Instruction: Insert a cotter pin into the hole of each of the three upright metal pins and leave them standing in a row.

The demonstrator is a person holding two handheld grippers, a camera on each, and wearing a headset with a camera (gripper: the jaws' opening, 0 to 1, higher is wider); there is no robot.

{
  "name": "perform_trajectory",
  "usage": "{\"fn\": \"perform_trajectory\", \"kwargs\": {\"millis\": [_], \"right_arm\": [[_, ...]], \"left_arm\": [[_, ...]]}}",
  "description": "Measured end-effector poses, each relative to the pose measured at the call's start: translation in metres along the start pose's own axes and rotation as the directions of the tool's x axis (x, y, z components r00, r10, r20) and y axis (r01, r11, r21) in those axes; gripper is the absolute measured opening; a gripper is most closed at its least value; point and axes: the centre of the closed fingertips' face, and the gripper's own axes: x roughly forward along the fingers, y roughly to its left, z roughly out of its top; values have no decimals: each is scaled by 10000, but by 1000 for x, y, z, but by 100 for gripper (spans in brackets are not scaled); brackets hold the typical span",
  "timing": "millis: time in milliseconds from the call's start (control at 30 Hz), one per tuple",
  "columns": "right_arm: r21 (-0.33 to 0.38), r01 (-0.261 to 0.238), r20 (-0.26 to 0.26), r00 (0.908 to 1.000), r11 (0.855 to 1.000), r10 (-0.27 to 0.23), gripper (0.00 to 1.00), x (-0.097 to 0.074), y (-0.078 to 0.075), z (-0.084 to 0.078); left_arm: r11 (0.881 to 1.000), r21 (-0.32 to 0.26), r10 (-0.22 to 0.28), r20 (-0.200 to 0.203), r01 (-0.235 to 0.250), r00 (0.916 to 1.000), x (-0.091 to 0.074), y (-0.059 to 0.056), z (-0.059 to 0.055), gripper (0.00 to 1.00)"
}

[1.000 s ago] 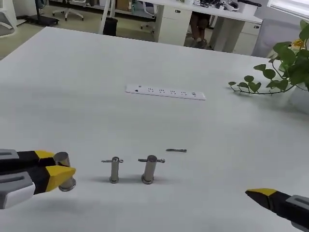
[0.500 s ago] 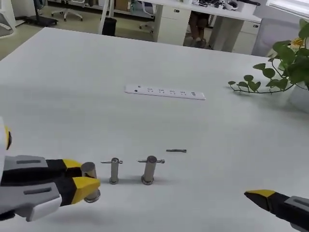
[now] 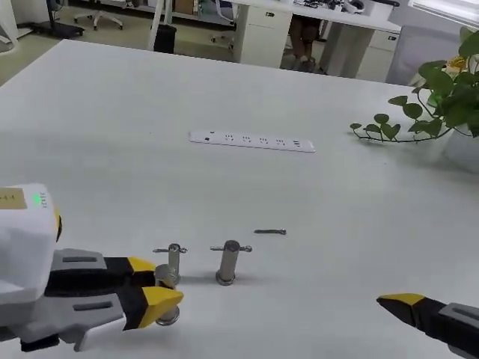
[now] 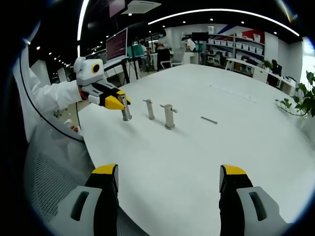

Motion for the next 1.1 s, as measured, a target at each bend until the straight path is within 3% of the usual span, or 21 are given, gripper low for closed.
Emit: {"fn": "perform_trajectory", "kwargs": {"millis": [667, 1100], "right_arm": [[54, -29, -371, 9993, 10000, 31, 81, -2, 1, -8], [103, 97, -370, 9993, 9999, -93, 82, -5, -4, -9]], "left_arm": [[9986, 298, -422, -358, 432, 9985, 24, -3, -12, 10], [9980, 447, -417, -505, 440, 9979, 28, -3, -21, 10]]}}
